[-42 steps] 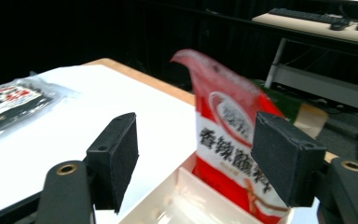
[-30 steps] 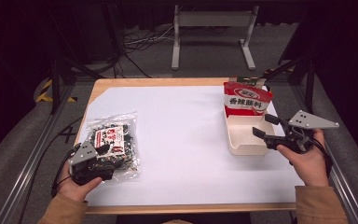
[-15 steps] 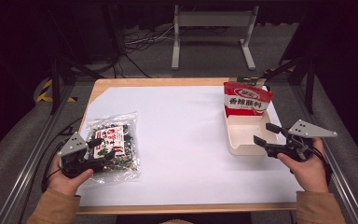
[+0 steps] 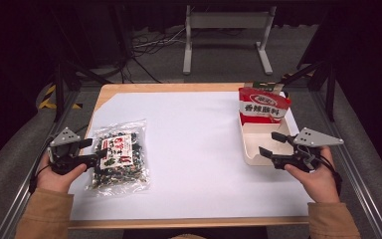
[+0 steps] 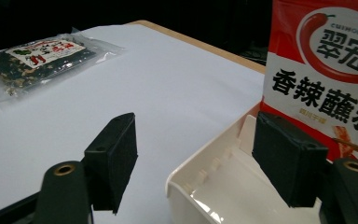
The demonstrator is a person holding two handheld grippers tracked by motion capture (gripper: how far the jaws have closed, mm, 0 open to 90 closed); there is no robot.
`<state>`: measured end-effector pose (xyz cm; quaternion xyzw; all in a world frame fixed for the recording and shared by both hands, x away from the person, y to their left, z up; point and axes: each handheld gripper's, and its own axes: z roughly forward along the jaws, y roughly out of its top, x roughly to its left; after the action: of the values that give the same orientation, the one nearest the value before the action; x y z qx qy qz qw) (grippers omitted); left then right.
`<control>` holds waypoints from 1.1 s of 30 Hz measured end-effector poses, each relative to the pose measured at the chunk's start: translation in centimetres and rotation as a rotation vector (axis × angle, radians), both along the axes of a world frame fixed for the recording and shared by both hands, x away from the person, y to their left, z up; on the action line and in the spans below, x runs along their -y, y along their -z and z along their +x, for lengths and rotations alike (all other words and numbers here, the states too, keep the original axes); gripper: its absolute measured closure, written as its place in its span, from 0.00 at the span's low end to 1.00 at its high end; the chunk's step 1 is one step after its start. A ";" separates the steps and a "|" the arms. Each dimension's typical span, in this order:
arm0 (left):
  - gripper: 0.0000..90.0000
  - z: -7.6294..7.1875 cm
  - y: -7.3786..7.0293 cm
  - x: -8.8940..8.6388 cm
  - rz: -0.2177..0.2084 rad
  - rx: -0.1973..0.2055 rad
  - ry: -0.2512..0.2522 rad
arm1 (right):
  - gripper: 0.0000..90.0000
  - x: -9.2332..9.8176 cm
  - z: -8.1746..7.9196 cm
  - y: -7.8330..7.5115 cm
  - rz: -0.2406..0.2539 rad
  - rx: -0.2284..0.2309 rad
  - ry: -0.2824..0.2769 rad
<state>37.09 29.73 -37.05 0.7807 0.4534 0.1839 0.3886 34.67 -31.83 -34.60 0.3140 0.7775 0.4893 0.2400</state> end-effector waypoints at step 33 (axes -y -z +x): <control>0.26 9.7 5.9 -3.1 -0.092 -0.091 -0.197 | 0.33 -2.9 0.8 0.1 0.033 0.025 -0.096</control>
<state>46.77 32.79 -42.92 0.7214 0.5529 0.1648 0.3831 35.42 -28.95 -34.65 0.2740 0.7803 0.5171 0.2208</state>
